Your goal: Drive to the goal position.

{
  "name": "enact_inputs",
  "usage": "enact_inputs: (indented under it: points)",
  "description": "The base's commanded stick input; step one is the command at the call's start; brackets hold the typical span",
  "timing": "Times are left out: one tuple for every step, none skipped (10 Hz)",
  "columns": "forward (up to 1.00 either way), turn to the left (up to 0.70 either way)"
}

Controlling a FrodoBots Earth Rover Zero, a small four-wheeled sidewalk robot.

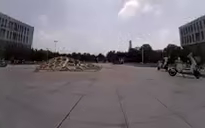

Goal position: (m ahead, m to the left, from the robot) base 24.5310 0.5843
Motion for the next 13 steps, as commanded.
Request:
enact_inputs:
  points:
    - [0.7,0.0]
    - [0.7,0.0]
    - [0.7,0.0]
    - [0.7,0.0]
    - [0.7,0.0]
    - [0.7,-0.12]
    - [0.7,-0.14]
    - [0.7,-0.14]
    - [0.7,-0.14]
    - [0.7,-0.14]
    - [0.7,-0.14]
    - [0.7,-0.14]
    - [0.7,-0.14]
